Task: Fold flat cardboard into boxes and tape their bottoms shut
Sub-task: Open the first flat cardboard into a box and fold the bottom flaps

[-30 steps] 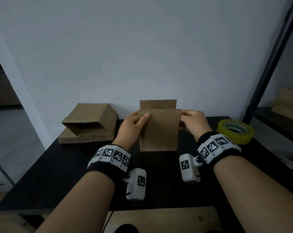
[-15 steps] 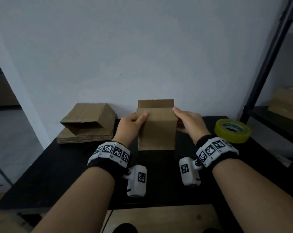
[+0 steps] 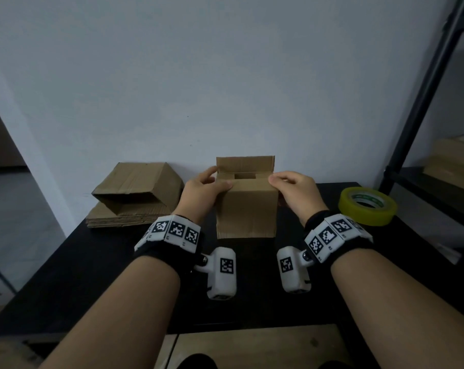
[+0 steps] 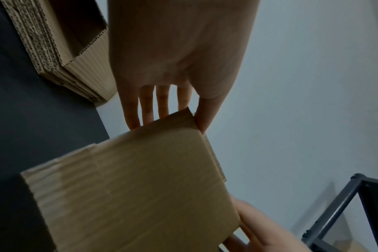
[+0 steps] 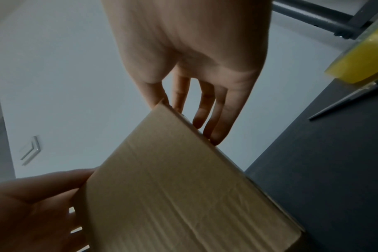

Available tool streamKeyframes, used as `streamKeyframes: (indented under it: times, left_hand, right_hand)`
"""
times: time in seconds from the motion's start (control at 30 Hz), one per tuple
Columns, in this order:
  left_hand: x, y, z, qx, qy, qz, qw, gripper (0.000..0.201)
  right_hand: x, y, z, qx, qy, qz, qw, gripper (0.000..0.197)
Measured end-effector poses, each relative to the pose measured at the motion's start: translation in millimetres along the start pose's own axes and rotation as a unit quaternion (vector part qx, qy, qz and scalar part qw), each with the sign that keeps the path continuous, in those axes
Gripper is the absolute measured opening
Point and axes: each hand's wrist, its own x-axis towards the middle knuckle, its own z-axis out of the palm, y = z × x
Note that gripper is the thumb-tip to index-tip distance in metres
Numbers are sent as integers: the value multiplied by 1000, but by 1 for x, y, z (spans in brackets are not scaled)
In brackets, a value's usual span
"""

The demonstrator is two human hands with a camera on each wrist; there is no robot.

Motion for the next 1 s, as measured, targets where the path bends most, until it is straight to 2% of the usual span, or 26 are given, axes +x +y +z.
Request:
streamKeyframes:
  times: [0.1, 0.3, 0.47, 0.63, 0.8, 1.0]
  left_hand:
    - [2, 1, 3, -12, 9, -8, 1000, 68]
    - [6, 8, 11, -53, -5, 1, 999, 72]
    - [11, 9, 21, -91, 7, 3, 996, 69]
    - [13, 2, 23, -98, 6, 10, 995, 69]
    - [12, 2, 23, -105, -8, 24, 994, 66]
    - [11, 2, 25, -116, 13, -2, 993, 49]
  right_hand:
    - [4, 1, 0, -33, -2, -6, 999, 14]
    - [13, -1, -2, -17, -23, 40, 999, 39]
    - [18, 2, 0, 31, -40, 49, 997, 63]
    - [22, 4, -2, 75, -59, 35, 995, 73]
    - [24, 6, -2, 65, -70, 5, 995, 67]
    - [24, 3, -2, 27, -71, -5, 997, 37]
